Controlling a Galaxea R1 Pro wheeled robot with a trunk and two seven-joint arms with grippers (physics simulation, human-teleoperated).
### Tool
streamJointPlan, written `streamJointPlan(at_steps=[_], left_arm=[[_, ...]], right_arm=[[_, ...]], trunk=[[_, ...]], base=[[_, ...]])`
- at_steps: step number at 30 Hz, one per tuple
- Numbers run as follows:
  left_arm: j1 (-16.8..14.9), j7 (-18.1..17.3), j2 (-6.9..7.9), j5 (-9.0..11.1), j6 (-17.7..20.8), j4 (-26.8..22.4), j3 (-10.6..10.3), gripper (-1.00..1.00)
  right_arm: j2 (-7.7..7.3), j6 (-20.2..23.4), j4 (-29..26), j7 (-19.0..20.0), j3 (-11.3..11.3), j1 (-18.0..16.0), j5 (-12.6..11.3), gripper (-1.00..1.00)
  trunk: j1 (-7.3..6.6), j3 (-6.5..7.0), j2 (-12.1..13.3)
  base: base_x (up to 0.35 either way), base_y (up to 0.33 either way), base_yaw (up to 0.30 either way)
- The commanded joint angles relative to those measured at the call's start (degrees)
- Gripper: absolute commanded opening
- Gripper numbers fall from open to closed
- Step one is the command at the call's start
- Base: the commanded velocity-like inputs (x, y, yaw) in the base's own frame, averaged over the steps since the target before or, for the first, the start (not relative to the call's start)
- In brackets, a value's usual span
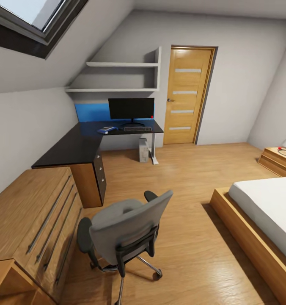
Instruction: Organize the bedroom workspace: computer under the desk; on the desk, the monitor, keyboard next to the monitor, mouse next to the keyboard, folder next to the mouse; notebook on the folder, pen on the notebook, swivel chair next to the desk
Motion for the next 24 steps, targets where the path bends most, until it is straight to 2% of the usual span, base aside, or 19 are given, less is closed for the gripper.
streamJointPlan(at_steps=[1,24], left_arm=[[0.0,0.4,0.03,0.3,-0.2,0.0,-0.5,1.00],[0.0,0.4,0.03,0.3,-0.2,0.0,-0.5,1.00]], right_arm=[[0.04,-0.1,0.1,-0.5,0.5,0.0,0.1,1.00],[0.05,-0.1,0.1,-0.5,0.5,-0.1,0.1,1.00]], trunk=[[0.23,-0.25,-0.5],[5.28,-4.38,-9.7]], base=[[-0.022,0.000,0.000],[-0.127,0.000,0.000]])
